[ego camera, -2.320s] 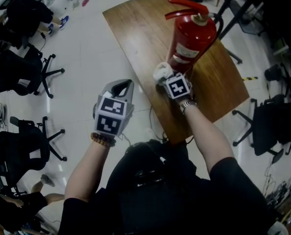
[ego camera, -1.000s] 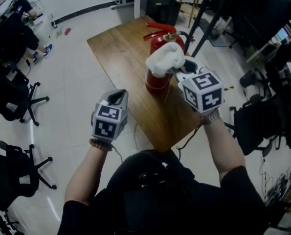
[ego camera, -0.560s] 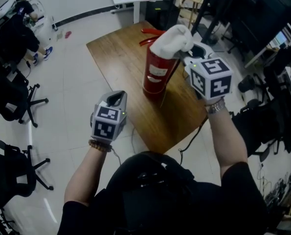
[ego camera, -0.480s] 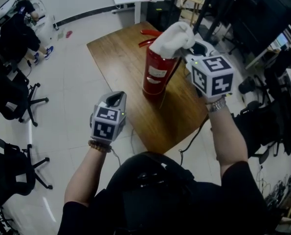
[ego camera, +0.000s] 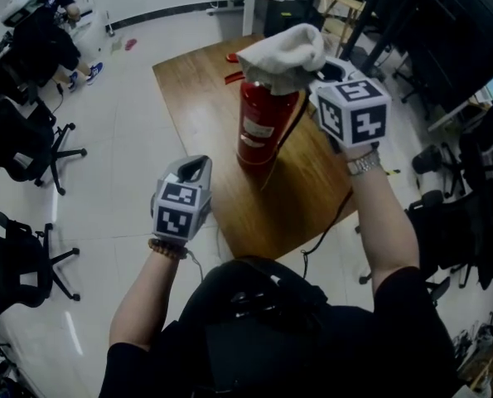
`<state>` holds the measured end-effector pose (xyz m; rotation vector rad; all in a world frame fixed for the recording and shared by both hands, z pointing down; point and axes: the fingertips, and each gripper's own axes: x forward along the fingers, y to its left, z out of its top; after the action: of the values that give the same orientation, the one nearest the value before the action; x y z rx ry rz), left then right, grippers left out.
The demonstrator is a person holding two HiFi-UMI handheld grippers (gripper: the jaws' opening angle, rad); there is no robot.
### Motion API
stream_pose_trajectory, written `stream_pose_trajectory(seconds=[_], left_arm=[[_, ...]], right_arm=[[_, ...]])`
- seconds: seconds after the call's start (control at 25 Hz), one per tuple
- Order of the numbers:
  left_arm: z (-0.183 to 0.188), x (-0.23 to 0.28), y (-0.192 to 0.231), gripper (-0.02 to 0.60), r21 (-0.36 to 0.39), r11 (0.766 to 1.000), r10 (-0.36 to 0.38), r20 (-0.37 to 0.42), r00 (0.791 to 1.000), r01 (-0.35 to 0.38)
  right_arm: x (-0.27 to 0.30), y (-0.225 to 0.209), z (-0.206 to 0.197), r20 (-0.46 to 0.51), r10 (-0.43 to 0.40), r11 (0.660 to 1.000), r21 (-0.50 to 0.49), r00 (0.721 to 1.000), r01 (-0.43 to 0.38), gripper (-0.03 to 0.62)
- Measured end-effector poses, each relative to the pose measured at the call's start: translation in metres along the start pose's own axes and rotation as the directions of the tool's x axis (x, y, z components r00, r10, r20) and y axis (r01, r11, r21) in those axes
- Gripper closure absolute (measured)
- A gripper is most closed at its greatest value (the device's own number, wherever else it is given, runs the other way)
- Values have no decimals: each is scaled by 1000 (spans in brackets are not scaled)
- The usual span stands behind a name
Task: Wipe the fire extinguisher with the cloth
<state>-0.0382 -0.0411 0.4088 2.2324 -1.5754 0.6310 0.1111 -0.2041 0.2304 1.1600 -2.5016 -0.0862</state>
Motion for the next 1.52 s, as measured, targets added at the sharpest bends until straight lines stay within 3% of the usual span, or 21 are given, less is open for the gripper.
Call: stream_pose_trajectory(seconds=[0.32, 0.6, 1.52], left_arm=[[-5, 12, -4, 581, -30, 997, 70, -44, 997, -72], [-3, 29, -18, 581, -38, 995, 88, -67, 994, -90], [-9, 64, -49, 581, -31, 993, 105, -150, 983, -111]], right_arm=[[17, -14, -23, 30, 86, 996, 31, 996, -87, 477], [12, -31, -42, 42, 91, 995, 32, 995, -93, 479], [38, -49, -176, -97, 136, 974, 193, 986, -116, 482]])
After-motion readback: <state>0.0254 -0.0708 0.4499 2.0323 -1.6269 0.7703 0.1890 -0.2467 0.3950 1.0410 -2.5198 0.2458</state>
